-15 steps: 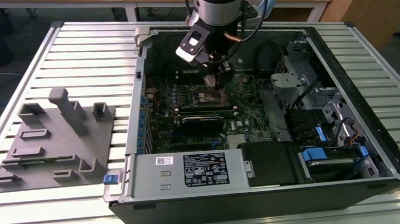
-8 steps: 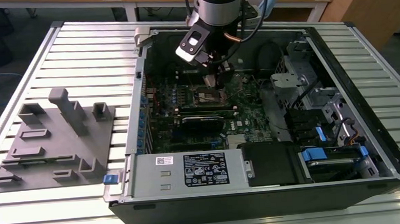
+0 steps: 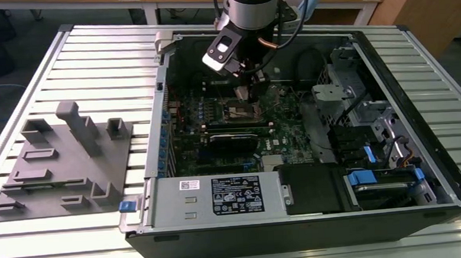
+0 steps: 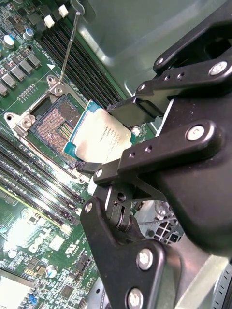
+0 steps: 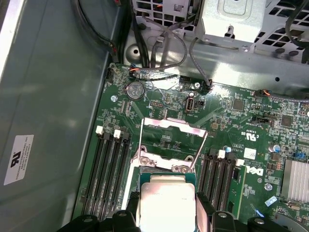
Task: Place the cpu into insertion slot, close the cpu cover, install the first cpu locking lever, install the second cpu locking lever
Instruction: 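Place the cpu into insertion slot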
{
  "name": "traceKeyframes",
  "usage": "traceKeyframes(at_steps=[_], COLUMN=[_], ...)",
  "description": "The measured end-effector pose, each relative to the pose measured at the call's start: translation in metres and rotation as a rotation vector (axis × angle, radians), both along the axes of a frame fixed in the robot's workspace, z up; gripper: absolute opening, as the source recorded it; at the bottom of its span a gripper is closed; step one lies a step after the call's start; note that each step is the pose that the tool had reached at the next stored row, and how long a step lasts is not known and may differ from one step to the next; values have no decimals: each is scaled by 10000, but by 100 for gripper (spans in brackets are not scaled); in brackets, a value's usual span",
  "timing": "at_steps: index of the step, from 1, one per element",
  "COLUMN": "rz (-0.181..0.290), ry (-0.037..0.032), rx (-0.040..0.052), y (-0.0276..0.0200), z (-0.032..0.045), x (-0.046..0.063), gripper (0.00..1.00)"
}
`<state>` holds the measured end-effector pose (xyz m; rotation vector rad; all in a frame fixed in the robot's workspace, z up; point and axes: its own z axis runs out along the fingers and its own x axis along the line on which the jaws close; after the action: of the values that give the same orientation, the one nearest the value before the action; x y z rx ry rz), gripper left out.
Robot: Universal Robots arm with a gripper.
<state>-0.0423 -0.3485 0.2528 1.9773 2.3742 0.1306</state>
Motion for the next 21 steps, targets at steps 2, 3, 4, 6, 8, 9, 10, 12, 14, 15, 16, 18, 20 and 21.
traceKeyframes(at_steps=[2, 3, 4, 6, 8, 9, 10, 12, 14, 15, 16, 18, 20, 21], rz=[-14, -16, -16, -16, -17, -17, -17, -17, -30, -61, -113, -296, -590, -753], ry=[0, 0, 1, 0, 0, 0, 0, 0, 0, 0, 0, 0, 0, 0], rx=[0, 0, -1, 0, 0, 0, 0, 0, -1, 0, 1, 0, 0, 0], y=[0, 0, 0, 0, 0, 0, 0, 0, 0, 0, 0, 0, 0, 0], z=[0, 0, 0, 0, 0, 0, 0, 0, -1, -1, -2, -5, -8, -11], x=[0, 0, 0, 0, 0, 0, 0, 0, 0, 0, 0, 0, 0, 0], gripper=[54, 54, 54, 54, 54, 54, 54, 54, 54, 54, 54, 54, 54, 54])
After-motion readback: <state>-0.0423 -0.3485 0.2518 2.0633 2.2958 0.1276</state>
